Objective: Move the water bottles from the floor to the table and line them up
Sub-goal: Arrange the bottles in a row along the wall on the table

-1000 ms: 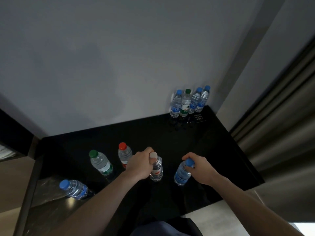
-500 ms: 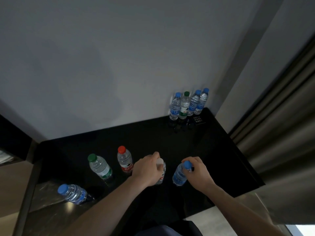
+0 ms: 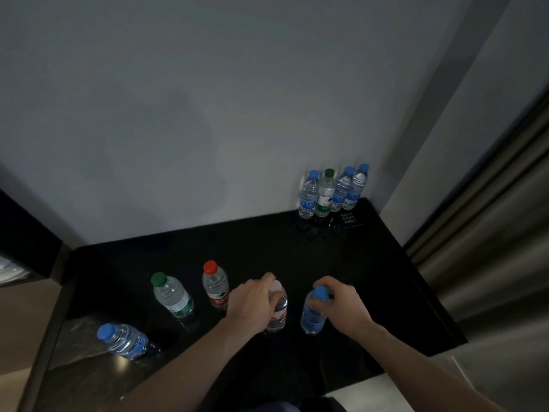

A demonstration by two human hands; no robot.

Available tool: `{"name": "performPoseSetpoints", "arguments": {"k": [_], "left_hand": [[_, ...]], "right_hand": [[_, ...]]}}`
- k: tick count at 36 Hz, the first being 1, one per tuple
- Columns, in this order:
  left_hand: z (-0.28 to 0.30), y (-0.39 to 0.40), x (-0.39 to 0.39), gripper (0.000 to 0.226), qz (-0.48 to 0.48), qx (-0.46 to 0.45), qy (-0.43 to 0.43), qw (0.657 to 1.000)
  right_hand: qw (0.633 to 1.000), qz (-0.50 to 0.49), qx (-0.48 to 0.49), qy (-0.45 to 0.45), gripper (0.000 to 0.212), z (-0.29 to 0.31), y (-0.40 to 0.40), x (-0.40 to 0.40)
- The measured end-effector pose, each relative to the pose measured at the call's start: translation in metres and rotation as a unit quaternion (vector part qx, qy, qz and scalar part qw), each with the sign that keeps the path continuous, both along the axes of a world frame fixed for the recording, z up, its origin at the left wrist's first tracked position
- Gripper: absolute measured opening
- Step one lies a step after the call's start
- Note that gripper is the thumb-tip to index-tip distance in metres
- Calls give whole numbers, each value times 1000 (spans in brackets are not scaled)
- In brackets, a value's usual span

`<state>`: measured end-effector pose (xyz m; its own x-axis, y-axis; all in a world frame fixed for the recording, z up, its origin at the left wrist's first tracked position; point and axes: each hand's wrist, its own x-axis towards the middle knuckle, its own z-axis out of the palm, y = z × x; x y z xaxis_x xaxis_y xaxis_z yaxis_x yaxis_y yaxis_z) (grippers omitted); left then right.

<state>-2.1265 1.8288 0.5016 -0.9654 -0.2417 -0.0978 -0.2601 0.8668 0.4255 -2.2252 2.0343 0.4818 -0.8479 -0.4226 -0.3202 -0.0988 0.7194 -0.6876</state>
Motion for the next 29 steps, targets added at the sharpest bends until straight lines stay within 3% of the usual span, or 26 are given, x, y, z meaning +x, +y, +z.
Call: {"name": "performPoseSetpoints", "arguments": {"k": [5,14,19,29], "left_hand": [[1,2,-10,15,47,13,-34,998],[2,13,-30,15,116,17,-55,992],[1,15,-33,17,152,31,-67,986],[1,30,-37,21,237,32,-47,970]], "right_hand": [[998,54,-5,11,22,5,1,-24],[986,168,14,14,31,7,5,-70],[974,224,13,22,24,5,5,-97],[958,280,8,54,31,1,-2,-140]]}}
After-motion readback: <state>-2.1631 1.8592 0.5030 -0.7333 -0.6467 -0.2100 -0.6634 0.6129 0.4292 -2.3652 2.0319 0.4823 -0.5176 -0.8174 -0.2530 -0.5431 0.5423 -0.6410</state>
